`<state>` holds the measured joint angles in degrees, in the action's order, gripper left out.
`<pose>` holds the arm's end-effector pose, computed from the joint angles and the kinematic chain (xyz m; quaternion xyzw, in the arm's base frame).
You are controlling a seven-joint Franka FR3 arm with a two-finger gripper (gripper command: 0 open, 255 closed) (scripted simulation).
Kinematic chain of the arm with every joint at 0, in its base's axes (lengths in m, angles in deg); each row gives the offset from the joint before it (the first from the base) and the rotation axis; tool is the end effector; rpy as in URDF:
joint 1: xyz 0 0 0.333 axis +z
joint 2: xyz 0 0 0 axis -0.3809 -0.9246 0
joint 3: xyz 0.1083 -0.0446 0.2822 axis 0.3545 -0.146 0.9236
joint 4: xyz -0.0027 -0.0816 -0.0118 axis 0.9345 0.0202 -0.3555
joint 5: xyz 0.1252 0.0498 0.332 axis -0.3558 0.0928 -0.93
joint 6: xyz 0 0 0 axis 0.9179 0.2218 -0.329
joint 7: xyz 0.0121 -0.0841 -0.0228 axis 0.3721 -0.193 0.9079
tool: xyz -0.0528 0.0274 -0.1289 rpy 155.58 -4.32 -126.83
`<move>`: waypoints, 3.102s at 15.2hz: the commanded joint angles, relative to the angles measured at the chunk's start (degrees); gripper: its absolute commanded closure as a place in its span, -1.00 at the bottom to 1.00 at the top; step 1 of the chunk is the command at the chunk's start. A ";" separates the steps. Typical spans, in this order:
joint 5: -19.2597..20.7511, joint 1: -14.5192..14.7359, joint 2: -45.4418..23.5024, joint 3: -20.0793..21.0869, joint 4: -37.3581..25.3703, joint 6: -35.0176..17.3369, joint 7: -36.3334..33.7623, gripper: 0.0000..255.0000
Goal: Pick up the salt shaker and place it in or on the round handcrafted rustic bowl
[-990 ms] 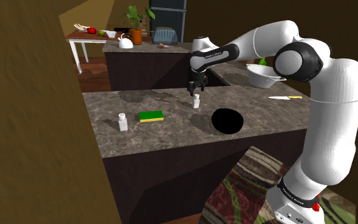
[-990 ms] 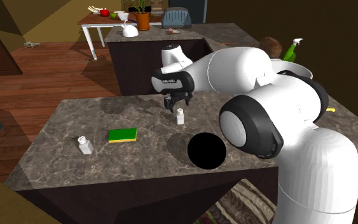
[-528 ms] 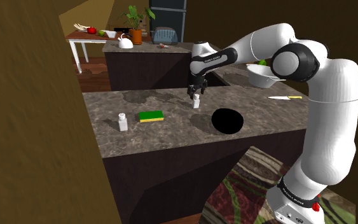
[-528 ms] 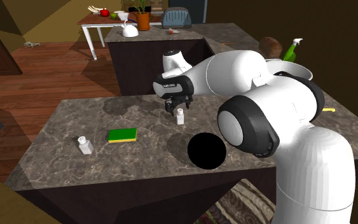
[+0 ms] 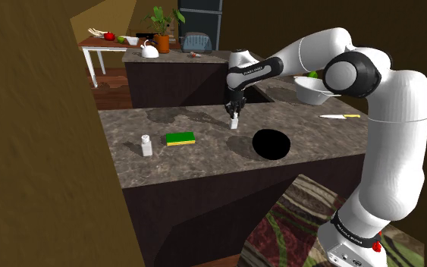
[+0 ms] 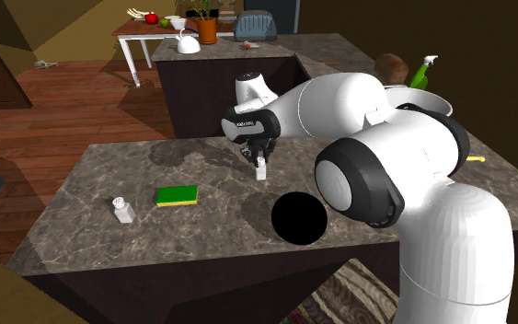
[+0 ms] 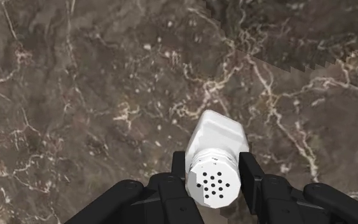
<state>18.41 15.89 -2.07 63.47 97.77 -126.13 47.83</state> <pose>0.6245 -0.1262 0.3387 0.9952 -0.0703 0.0019 0.0676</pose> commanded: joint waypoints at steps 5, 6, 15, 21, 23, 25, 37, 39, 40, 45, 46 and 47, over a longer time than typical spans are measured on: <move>0.01 -0.02 -0.03 -0.02 -0.02 0.01 0.01 1.00; 0.01 -0.01 -0.02 -0.01 0.01 -0.01 0.00 1.00; -0.16 0.05 2.23 0.00 -3.70 5.91 0.68 1.00; -0.27 0.08 3.22 0.00 -6.87 10.05 1.16 1.00; -0.31 0.09 3.46 0.00 -8.07 11.48 1.32 1.00; -0.34 0.10 3.64 0.00 -9.33 12.92 1.48 1.00; -0.59 0.09 3.54 -0.02 -18.72 22.14 2.54 1.00; -0.62 0.08 3.36 -0.03 -20.11 23.35 2.68 1.00; -0.38 0.25 6.29 -0.03 -16.10 22.29 2.46 1.00; 0.73 0.87 19.40 0.05 0.29 19.07 1.41 1.00; 0.94 0.96 21.83 0.09 3.06 18.75 1.22 1.00; 1.14 1.03 24.23 0.14 5.70 18.52 1.03 1.00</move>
<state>19.35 16.79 19.89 63.52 100.87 -107.31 49.15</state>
